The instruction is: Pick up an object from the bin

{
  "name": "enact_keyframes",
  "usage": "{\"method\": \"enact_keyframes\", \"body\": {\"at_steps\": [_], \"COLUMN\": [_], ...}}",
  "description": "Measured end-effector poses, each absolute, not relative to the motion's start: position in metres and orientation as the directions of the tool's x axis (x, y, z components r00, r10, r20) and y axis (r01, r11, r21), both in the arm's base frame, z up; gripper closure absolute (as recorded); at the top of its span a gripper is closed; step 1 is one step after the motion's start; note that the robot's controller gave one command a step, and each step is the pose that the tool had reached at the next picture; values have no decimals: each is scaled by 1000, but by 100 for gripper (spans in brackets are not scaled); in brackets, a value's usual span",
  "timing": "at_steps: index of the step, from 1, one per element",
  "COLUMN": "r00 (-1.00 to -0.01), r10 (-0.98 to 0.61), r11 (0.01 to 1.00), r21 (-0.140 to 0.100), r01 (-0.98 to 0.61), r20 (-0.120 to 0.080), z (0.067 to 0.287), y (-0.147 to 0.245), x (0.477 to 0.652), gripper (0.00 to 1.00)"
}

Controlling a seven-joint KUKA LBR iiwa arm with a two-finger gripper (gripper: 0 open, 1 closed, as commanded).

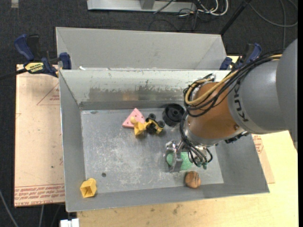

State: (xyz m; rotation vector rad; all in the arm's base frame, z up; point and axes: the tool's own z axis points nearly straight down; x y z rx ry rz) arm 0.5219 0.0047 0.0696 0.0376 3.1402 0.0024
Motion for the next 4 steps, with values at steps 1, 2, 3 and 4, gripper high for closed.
{"method": "enact_keyframes", "body": {"at_steps": [1, 2, 3, 4], "r00": [-1000, -1000, -1000, -1000], "r10": [24, 24, 25, 25], "r11": [1000, 1000, 1000, 1000], "r21": [1, 1, 1, 1], "r01": [24, 24, 25, 25], "r20": [4, 5, 6, 2], "z": [74, 90, 107, 130], "y": [5, 5, 5, 5], "x": [520, 520, 520, 520], "gripper": [100, 100, 100, 100]}}
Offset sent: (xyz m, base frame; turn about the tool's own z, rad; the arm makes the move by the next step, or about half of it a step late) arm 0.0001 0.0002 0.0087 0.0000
